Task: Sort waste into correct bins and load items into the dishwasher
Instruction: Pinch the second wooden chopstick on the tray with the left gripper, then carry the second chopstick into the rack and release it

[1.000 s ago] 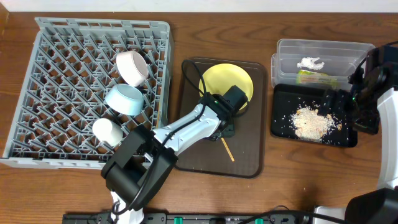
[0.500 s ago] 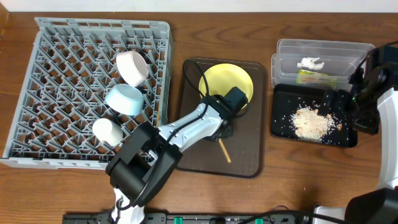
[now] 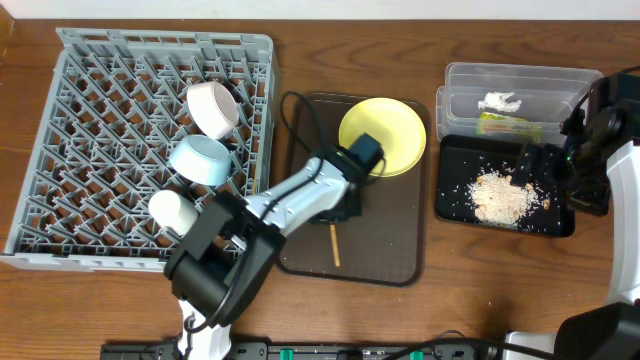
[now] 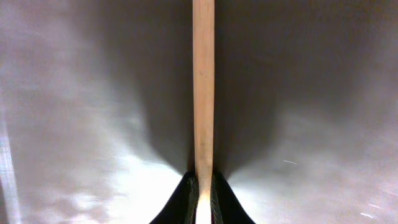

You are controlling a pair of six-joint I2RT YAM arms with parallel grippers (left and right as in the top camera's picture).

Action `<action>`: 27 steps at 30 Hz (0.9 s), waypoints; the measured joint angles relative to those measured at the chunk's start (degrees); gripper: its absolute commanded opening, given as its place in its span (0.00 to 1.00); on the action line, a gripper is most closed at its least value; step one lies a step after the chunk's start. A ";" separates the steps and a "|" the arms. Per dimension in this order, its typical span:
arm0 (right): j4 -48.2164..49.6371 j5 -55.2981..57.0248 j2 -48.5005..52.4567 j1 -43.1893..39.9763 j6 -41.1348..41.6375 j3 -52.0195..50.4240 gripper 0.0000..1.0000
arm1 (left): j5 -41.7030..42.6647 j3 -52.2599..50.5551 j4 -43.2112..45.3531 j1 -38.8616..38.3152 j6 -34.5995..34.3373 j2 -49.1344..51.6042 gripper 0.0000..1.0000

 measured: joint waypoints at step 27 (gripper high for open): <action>0.00 0.00 0.00 0.00 0.00 0.00 0.99 | -0.24 1.33 -0.98 28.00 41.94 -20.31 0.09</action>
